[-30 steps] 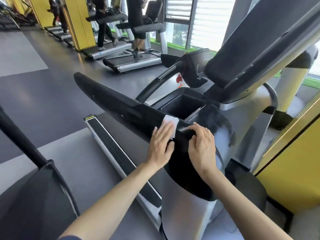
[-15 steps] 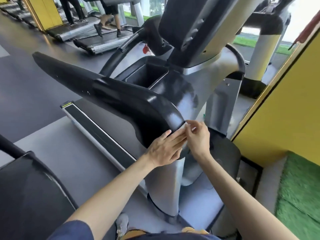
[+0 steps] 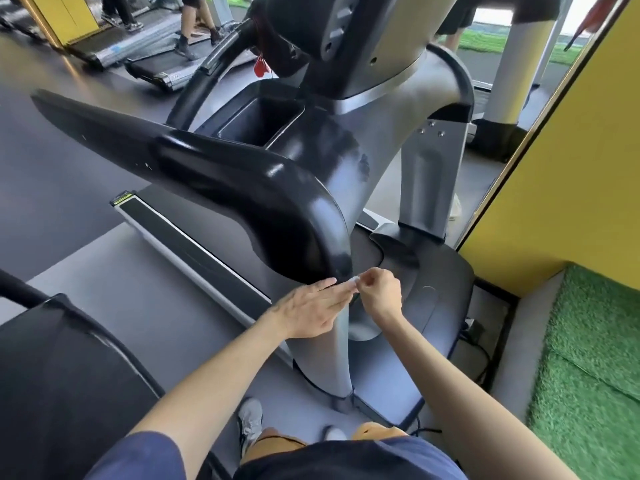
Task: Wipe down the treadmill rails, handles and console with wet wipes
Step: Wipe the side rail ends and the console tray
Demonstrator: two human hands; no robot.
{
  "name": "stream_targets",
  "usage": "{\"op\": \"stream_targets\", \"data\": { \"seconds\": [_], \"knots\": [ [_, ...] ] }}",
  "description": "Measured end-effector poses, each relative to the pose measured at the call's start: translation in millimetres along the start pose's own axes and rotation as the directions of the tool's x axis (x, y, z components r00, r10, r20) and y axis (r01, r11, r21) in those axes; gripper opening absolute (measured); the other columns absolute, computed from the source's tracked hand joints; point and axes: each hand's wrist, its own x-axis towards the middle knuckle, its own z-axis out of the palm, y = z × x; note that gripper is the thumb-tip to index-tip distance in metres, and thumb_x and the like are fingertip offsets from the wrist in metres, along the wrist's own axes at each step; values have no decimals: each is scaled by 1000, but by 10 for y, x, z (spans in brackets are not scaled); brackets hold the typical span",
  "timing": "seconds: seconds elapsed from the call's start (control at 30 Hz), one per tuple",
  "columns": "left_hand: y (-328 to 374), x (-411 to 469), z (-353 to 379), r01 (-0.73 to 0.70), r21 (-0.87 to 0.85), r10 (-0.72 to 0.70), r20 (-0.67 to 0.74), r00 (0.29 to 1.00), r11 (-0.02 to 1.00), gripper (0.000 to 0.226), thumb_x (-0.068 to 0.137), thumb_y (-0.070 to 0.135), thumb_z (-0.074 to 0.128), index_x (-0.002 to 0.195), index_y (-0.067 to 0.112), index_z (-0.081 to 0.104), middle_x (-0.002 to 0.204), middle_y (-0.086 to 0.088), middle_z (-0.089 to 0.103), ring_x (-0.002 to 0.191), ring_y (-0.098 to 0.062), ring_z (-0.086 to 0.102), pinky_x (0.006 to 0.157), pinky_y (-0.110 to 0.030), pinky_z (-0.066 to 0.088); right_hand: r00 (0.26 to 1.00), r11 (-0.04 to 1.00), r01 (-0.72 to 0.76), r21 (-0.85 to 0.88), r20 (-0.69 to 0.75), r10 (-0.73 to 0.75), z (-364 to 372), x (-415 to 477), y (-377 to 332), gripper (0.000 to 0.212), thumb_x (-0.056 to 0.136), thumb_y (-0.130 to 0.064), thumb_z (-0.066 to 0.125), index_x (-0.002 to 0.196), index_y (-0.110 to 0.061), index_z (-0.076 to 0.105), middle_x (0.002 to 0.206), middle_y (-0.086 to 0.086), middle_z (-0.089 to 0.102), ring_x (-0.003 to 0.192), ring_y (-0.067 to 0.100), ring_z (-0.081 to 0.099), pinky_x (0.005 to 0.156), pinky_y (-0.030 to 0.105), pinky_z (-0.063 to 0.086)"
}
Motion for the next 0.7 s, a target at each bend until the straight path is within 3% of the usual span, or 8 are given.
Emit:
{"op": "stream_targets", "data": {
  "seconds": [0.1,0.2,0.3,0.4,0.5,0.53,0.6,0.7],
  "knots": [
    [153,-166,92,-159,-17,160,115,980,987,50,83,30,44,125,8,62,141,-3,51,137,-14,38,116,-34,14,972,961,-101,-258,180,150,53,-58,166,11,81,-16,59,80,-7,64,71,1,57,66,24,53,58,23,41],
    [243,-517,155,-215,-60,223,170,960,975,47,82,37,50,121,16,65,138,0,54,135,-11,40,116,-36,6,918,946,-131,-298,323,229,219,-154,357,18,70,-7,53,79,3,65,64,4,56,57,21,48,56,23,42],
    [152,-877,157,-14,-78,24,122,992,997,41,86,36,47,113,15,69,127,0,63,130,-15,45,116,-38,8,861,953,-95,-286,457,223,378,-251,329,16,75,-3,52,75,3,66,59,7,60,55,18,57,55,23,46],
    [-34,-1161,91,238,-84,-227,118,967,968,40,90,34,44,108,10,70,115,-4,67,120,-20,56,114,-40,14,775,966,-56,-252,599,201,580,-343,20,21,85,-3,56,64,-6,58,57,8,62,50,14,60,52,22,49],
    [-228,-1355,-11,403,-73,-392,128,911,912,42,92,32,39,108,7,69,112,-6,67,115,-22,60,109,-44,22,717,965,85,-247,688,113,840,-394,-408,23,86,-5,52,64,-7,59,71,11,70,75,23,70,61,21,53],
    [-283,-1407,-52,460,-71,-448,133,884,885,43,94,32,38,108,6,69,111,-6,68,114,-23,60,108,-44,23,713,958,141,-250,697,76,905,-408,-560,25,86,-6,52,62,-10,59,82,12,73,78,22,70,64,20,54],
    [-411,-1503,-150,599,-75,-585,147,798,798,49,100,32,28,108,6,69,109,-6,68,111,-22,62,107,-44,23,734,965,192,-178,678,-21,1020,-398,-843,26,88,-10,56,63,-15,55,87,11,73,59,15,64,52,16,51],
    [-686,-1675,-271,769,-89,-760,116,639,633,50,100,31,25,107,6,68,107,-4,69,104,-21,64,105,-41,21,761,965,240,-104,638,-120,1145,-375,-1262,28,90,-12,58,64,-18,50,50,-5,61,36,2,50,38,12,41]
  ]
}}
